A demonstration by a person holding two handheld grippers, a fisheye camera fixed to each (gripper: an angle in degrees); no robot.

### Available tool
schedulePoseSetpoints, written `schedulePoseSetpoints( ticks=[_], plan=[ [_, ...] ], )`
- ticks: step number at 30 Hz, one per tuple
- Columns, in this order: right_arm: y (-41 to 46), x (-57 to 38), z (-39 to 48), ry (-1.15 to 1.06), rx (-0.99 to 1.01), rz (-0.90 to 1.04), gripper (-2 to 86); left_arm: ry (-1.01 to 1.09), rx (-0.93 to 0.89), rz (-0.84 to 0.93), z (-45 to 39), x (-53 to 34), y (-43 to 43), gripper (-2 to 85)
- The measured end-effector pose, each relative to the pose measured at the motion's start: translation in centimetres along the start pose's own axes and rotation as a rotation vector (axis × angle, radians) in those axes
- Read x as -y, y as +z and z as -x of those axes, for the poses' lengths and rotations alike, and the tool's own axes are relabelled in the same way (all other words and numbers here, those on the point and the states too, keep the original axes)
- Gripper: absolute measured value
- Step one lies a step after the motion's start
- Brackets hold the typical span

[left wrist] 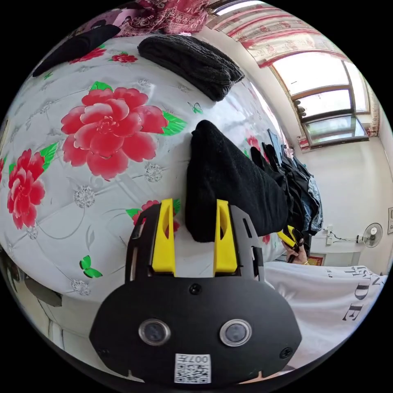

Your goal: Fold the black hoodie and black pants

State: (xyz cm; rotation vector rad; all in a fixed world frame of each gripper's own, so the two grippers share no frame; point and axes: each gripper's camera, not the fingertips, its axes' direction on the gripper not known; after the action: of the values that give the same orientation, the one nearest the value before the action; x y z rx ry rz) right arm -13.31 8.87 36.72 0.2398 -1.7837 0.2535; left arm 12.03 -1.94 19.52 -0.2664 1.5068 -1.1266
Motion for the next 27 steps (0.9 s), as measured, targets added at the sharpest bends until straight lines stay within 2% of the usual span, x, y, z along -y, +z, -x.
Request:
schedulePoseSetpoints(
  ticks=[4,5,9,10,11,13,15,18,24,27],
  plan=[
    [2.3,0.0,-2.0,0.028,0.002,0.071,16.7,-0.092,-0.19,0.057,3.5,-1.5,0.5,17.2],
    [2.4,0.1,-1.8,0.021,-0.031,0.028,16.2,-0.104,-0.245,0.075,4.2,-1.4,1.1,17.4],
    [6.4,1.6,-1.2,0.033,0.151,0.123,15.4,-0.057,-0.213,0.097,4.2,-0.3,1.7,16.2],
    [8.0,1.9,-0.4,0.02,0.115,0.137,14.7,-0.034,-0.211,0.104,4.0,0.2,1.9,15.7],
    [8.7,2.0,0.5,0.019,-0.019,0.132,13.8,-0.013,-0.258,0.108,3.8,0.8,2.6,14.9],
    [9.7,2.3,1.1,-0.004,-0.08,0.178,12.3,-0.024,-0.282,0.142,3.6,1.7,4.0,13.1],
    [9.9,2.4,1.0,-0.001,-0.039,0.193,10.6,0.003,-0.241,0.164,3.2,2.6,4.1,10.8],
    [9.0,2.4,2.8,0.0,0.089,0.156,8.7,0.034,-0.354,0.077,2.0,4.0,1.4,8.6],
    [7.9,7.0,17.3,-0.268,0.301,0.107,8.0,0.288,-0.438,-0.005,-4.8,12.8,-7.2,8.2],
    [8.9,9.6,26.6,-0.444,0.383,0.061,8.2,0.454,-0.408,-0.124,-8.2,17.7,-14.1,8.3]
  ],
)
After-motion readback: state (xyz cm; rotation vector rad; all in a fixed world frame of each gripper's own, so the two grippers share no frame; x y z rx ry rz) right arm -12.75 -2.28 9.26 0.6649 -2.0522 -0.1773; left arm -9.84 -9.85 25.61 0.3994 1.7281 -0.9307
